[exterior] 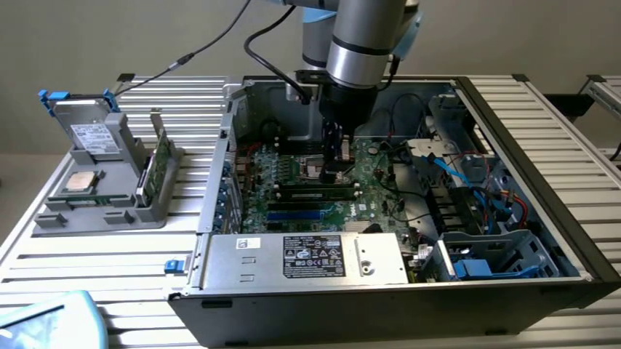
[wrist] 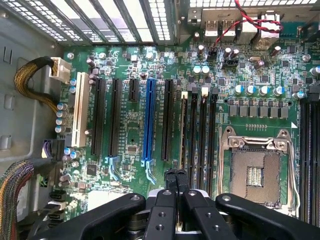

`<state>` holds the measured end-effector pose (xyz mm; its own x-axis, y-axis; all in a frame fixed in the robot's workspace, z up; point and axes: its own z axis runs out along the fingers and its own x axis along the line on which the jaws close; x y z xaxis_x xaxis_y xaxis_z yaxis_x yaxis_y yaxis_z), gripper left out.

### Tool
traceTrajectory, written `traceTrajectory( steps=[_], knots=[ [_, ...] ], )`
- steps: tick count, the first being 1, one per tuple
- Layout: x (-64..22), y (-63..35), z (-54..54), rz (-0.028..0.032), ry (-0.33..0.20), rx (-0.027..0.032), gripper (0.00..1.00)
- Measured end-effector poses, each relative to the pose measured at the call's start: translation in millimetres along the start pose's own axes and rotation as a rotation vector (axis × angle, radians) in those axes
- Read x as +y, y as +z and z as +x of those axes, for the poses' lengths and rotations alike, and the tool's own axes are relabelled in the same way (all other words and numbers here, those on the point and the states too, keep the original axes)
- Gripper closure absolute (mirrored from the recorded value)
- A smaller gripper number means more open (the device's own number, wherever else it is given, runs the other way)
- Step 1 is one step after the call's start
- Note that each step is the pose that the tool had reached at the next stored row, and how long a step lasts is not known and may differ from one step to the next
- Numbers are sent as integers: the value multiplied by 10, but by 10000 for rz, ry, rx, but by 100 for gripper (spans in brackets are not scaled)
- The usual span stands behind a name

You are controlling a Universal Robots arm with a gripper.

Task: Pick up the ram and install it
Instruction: 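Press down the ram until it locks into place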

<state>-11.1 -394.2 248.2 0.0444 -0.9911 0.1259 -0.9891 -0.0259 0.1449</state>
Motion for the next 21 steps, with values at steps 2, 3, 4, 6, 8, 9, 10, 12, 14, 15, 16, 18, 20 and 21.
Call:
traceTrajectory(
  steps=[2,3,4,6,8,9,10,12,14,15,16,18,20,21],
  knots=[
    [5,2,28,7,-13,-78,90],
    [11,3,42,14,-19,-139,90],
    [17,4,55,21,-25,-197,90],
    [21,7,78,27,-33,-266,90],
    [21,6,79,10,109,-288,90],
    [21,6,79,-5,237,-306,90],
    [21,6,79,-21,377,-328,90],
    [21,7,79,-53,655,-368,90],
    [21,7,79,-85,938,-409,90],
    [21,7,79,-100,1073,-430,90],
    [21,7,79,-116,1207,-449,90],
    [21,7,79,-146,1469,-487,90],
    [21,7,79,-167,1706,-519,90],
    [21,7,79,-167,1808,-530,90]
  ],
)
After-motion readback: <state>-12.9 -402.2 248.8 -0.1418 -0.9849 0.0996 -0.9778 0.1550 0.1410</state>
